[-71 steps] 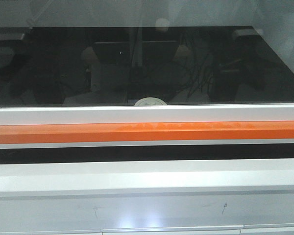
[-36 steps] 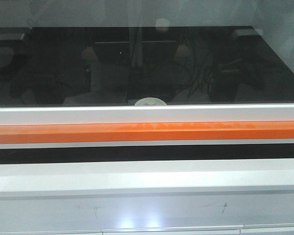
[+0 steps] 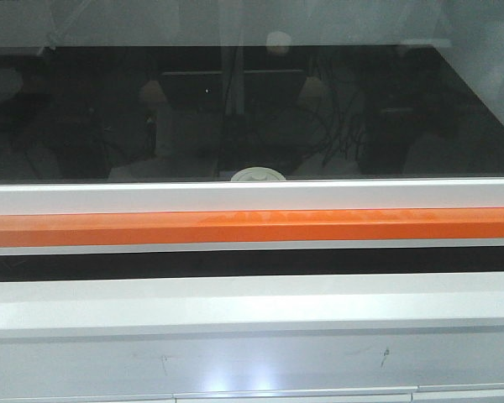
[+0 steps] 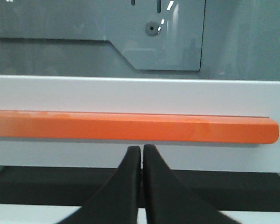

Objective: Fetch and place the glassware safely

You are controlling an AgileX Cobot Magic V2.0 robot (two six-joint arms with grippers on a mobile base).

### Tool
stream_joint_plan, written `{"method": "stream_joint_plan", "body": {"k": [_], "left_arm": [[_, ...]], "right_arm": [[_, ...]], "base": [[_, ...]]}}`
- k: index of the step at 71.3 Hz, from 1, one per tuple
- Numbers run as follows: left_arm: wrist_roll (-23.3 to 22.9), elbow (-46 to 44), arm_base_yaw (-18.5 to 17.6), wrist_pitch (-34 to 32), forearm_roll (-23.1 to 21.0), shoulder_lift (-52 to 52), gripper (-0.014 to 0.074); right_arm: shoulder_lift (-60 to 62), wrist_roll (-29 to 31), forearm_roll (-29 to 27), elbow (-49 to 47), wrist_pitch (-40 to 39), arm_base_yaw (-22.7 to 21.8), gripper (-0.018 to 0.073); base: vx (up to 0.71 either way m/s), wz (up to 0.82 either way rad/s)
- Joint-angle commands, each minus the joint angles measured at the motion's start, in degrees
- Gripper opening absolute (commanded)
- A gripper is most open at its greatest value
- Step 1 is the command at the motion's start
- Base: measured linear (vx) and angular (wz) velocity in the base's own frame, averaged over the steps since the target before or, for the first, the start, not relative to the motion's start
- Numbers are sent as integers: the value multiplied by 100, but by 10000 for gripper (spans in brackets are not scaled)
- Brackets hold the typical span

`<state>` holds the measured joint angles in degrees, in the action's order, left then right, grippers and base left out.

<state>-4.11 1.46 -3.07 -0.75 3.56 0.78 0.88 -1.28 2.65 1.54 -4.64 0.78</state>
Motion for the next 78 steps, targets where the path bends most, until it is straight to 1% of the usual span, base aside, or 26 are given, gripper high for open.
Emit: {"method": "stream_joint_plan", "body": {"k": [1,4,9,18,25,31,39,52,59,66,71,78], "left_arm": [[-15,-328,20,-671,-135,31,-7],[-9,-571,20,-601,-236,-60,-7],[13,-1012,20,-427,-218,-350,-7],[58,-1777,20,-122,-211,-1235,-7],[23,-2157,20,-48,-223,-2004,-7],[-7,-2222,20,-166,-223,-2452,-7],[-1,-2216,20,-195,-218,-2813,-7],[-1,-2216,-7,-197,-218,-2926,-7],[-1,-2174,-7,-95,-218,-2931,-7],[-1,-1884,-7,-348,-218,-2931,-7],[-7,-1608,-7,-678,-218,-2931,-7],[-13,-1254,-7,-1195,-224,-2953,-7]], "right_arm": [[27,27,-124,-370,-539,15,-8],[-48,22,-265,-617,-516,15,-8],[-258,22,-371,-1075,-361,15,-8],[-985,41,-366,-1888,-113,15,-8],[-1766,35,-377,-2397,131,15,-8],[-2244,35,-393,-2588,212,15,-8],[-2600,35,-393,-2568,43,15,-8],[-2791,56,-380,-2568,28,15,-8],[-2868,62,-344,-2529,115,172,-8],[-2993,128,-123,-2164,-398,422,-8],[-3102,62,-160,-1794,-852,534,-7],[-3318,-62,-265,-1389,-1210,637,-6]], "base": [[0,0],[0,0],[0,0],[0,0],[0,0],[0,0],[0,0],[0,0],[0,0],[0,0],[0,0],[0,0]]}}
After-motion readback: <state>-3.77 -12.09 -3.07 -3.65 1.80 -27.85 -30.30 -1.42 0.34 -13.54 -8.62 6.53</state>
